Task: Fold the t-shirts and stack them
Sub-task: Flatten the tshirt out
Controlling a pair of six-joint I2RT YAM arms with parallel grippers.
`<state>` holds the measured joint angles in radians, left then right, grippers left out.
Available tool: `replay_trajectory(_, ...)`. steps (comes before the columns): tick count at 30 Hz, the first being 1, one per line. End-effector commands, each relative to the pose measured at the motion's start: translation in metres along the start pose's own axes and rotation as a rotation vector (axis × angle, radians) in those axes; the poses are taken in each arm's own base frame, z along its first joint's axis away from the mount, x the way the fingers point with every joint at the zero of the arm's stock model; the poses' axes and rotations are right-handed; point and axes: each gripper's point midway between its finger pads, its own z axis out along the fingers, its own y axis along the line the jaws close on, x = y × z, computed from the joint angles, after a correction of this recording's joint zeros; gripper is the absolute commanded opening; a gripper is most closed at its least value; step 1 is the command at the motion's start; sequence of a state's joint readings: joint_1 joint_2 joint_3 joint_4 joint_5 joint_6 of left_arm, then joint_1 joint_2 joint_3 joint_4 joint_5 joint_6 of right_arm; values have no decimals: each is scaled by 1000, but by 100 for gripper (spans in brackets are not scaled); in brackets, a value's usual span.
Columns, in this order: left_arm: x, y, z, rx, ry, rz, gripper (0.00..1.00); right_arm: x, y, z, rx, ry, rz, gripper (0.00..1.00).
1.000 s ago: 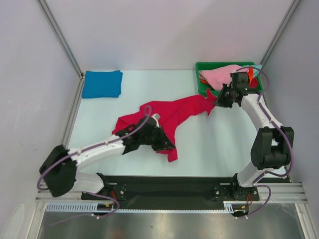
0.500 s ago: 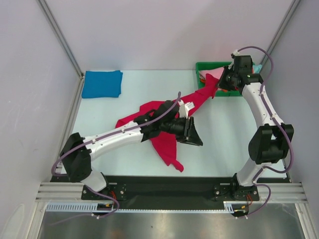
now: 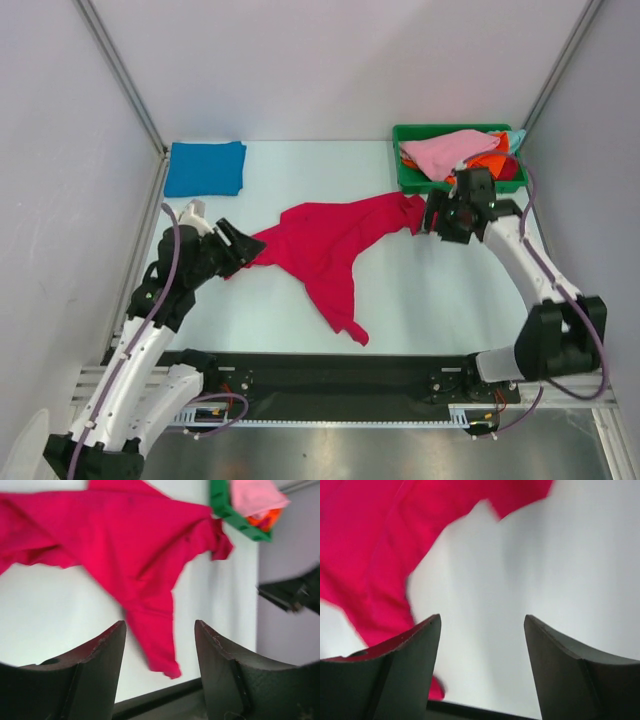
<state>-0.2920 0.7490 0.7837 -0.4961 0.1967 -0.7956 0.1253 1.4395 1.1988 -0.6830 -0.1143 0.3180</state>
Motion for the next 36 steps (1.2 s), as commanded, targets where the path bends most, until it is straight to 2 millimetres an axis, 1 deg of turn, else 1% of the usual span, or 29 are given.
replay_trajectory(1,4,49,5,-168,-7,-6,63,52,65,-25,-246,40,-31,71)
replay_trajectory(2,0,49,8,-160,-13,36,63,87,69,-24,-275,106,-27,71)
replay_trajectory(3,-6,46,12,-147,-31,68,63,105,75,-25,-295,136,-37,71)
replay_trajectory(4,-9,48,15,-162,-31,91,63,128,92,-26,-350,164,-82,70)
replay_trajectory(5,-14,51,16,-180,-41,131,63,159,88,-24,-373,219,-89,70)
replay_trajectory(6,-19,61,17,-233,-61,147,66,167,98,-25,-418,219,-80,70)
replay_trajectory(7,-20,67,20,-260,-61,159,71,184,101,-26,-441,250,-95,70)
replay_trajectory(8,-18,74,22,-277,-52,187,75,200,109,-32,-487,272,-127,71)
replay_trajectory(9,-22,83,22,-323,-77,193,83,215,108,-29,-504,287,-142,71)
replay_trajectory(12,-12,99,30,-362,-28,229,89,240,112,-27,-530,314,-199,72)
replay_trajectory(13,-9,104,32,-378,-13,232,89,245,114,-28,-547,325,-220,72)
replay_trajectory(14,-2,114,37,-410,34,227,89,251,119,-31,-568,335,-245,72)
replay_trajectory(15,2,118,40,-417,65,220,87,253,120,-28,-567,341,-255,72)
replay_trajectory(16,9,116,43,-394,117,203,85,257,119,-26,-565,349,-266,70)
replay_trajectory(17,13,126,47,-424,165,170,83,259,119,-24,-565,359,-270,68)
replay_trajectory(18,16,126,48,-414,189,150,80,261,120,-22,-568,365,-275,67)
replay_trajectory(20,21,123,51,-381,217,113,77,271,115,-16,-555,401,-271,62)
replay_trajectory(22,16,116,48,-352,186,98,77,277,116,-13,-569,418,-270,59)
replay_trajectory(23,16,112,47,-337,181,82,77,282,114,-11,-564,430,-264,59)
replay_trajectory(24,15,108,46,-324,177,79,77,283,116,-8,-569,423,-262,58)
replay_trajectory(27,20,107,43,-321,190,57,76,289,115,-2,-563,443,-268,55)
replay_trajectory(29,19,106,42,-313,184,58,76,291,117,0,-563,460,-273,48)
replay_trajectory(30,19,107,42,-323,179,58,76,289,121,-2,-575,457,-286,45)
replay_trajectory(31,18,108,41,-324,177,60,76,288,122,-1,-574,461,-291,34)
replay_trajectory(33,17,109,41,-333,172,64,76,285,121,-3,-552,467,-304,19)
replay_trajectory(34,15,109,41,-336,167,65,77,284,119,-4,-538,468,-305,6)
replay_trajectory(35,13,109,39,-337,158,70,77,281,115,-4,-510,452,-303,2)
replay_trajectory(36,11,109,38,-344,150,74,77,277,111,-13,-495,437,-299,0)
